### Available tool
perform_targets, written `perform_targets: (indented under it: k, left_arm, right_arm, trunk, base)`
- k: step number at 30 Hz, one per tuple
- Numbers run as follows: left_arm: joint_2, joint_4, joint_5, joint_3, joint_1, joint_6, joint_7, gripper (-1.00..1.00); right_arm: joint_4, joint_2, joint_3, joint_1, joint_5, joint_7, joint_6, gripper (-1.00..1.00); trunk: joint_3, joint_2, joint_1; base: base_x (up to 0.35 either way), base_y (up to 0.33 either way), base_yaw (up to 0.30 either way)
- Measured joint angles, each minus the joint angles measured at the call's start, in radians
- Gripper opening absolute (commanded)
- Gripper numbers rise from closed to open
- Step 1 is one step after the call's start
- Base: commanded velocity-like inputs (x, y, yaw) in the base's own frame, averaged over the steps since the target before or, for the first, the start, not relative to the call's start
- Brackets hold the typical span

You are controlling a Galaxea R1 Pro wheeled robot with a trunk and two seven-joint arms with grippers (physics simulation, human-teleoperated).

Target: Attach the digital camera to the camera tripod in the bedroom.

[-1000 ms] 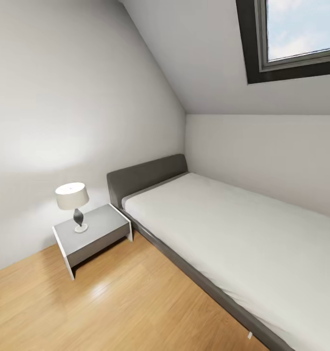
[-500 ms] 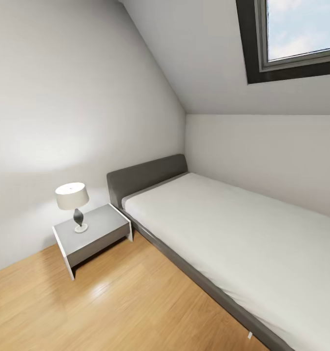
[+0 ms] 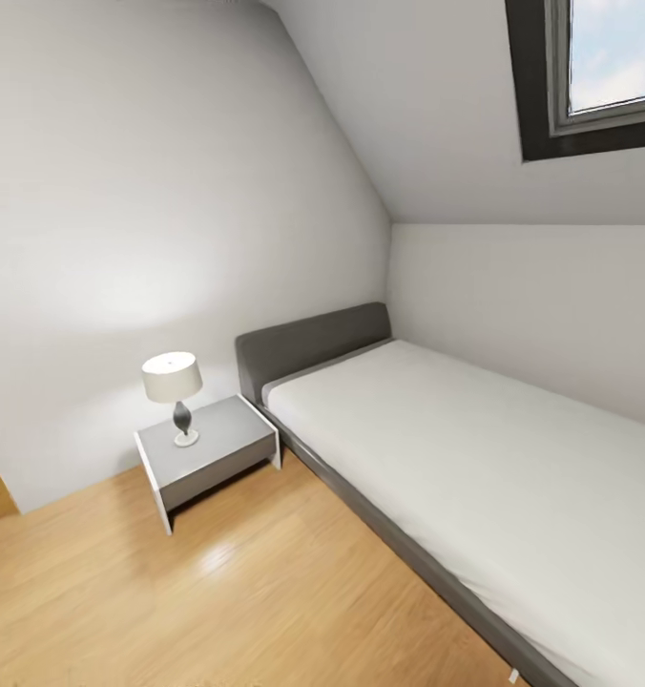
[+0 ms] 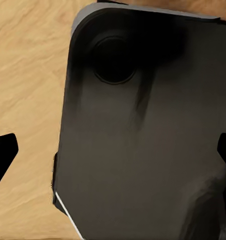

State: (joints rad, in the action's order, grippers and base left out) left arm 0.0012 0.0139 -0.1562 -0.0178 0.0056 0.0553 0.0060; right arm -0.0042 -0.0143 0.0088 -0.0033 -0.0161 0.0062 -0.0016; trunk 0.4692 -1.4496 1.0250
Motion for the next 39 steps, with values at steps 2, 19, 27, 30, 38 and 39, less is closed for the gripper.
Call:
perform_targets:
  k: [2,19,27,30,38,39]
  left_arm:
    - [0.001,0.0,-0.095,-0.005,0.0,0.0,0.001,1.0]
    - [0.002,0.001,-0.167,-0.008,0.0,0.006,0.001,1.0]
    - [0.002,0.001,-0.168,-0.008,0.0,0.023,0.001,1.0]
    - [0.002,0.001,-0.168,-0.008,0.0,0.025,0.001,1.0]
    - [0.001,0.001,-0.167,-0.008,0.0,0.026,0.001,1.0]
    - [0.001,0.001,-0.167,-0.008,0.0,0.026,0.001,1.0]
  right_arm:
    - [0.0,0.0,0.031,0.0,0.0,0.0,0.002,1.0]
    - [-0.001,-0.004,0.145,0.0,0.004,-0.004,-0.012,1.0]
    - [-0.001,-0.007,0.145,0.0,0.005,-0.004,-0.025,1.0]
    - [-0.001,-0.008,0.146,0.0,0.005,-0.004,-0.028,1.0]
    - [-0.001,-0.007,0.148,0.0,0.005,-0.003,-0.03,1.0]
    - [-0.001,-0.007,0.148,0.0,0.005,-0.003,-0.03,1.0]
  trunk:
    - [0.0,0.0,0.0]
    - [0.0,0.0,0.0]
    - [0.0,0.0,0.0]
    - [0.0,0.0,0.0]
    - [0.0,0.0,0.0]
    - [0.0,0.0,0.0]
  base:
    - [0.0,0.0,0.268]
    - [0.0,0.0,0.269]
    - [0.0,0.0,0.269]
    - [0.0,0.0,0.269]
    - [0.0,0.0,0.269]
    - [0.0,0.0,0.269]
